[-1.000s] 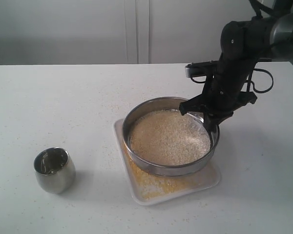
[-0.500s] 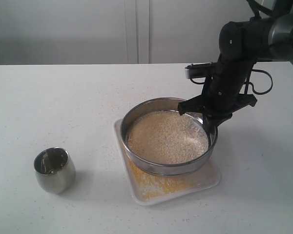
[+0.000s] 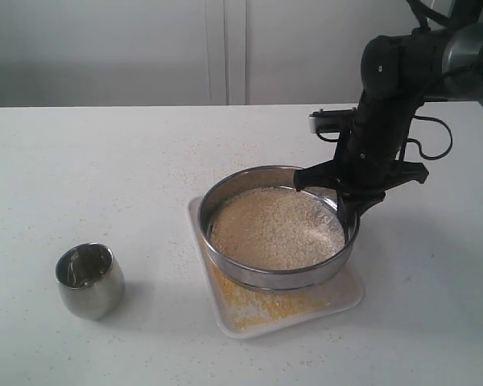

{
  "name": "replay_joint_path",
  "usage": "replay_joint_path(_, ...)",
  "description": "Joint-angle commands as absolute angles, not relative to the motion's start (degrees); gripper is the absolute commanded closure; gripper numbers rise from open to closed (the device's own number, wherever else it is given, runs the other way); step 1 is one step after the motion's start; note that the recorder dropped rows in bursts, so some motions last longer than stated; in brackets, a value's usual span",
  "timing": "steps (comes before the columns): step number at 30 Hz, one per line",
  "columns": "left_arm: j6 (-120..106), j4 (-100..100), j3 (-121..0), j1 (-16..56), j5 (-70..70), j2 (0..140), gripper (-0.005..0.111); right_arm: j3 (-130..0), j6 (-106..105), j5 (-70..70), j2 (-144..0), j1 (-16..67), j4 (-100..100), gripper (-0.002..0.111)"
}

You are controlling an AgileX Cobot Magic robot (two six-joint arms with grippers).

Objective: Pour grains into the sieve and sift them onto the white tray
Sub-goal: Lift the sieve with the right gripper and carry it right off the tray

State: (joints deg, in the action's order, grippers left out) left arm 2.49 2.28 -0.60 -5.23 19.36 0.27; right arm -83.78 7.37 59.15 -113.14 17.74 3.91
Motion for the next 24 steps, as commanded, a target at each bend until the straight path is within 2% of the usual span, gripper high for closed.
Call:
replay_joint_path(1, 2.3, 3.0, 0.0, -5.2, 20.4, 0.0, 0.107, -83.9, 6.6, 58.4, -111.9, 16.8, 7.1, 0.108)
replay_joint_path(6, 2.3, 3.0, 0.0, -5.2, 20.4, 0.0, 0.107, -83.9, 3.9, 57.3, -111.4, 13.0, 13.2, 0.108)
replay_joint_path(24, 2.3, 3.0, 0.0, -5.2, 20.4, 0.0, 0.107, -83.9, 5.2, 52.4, -111.4, -0.2, 13.2, 0.108)
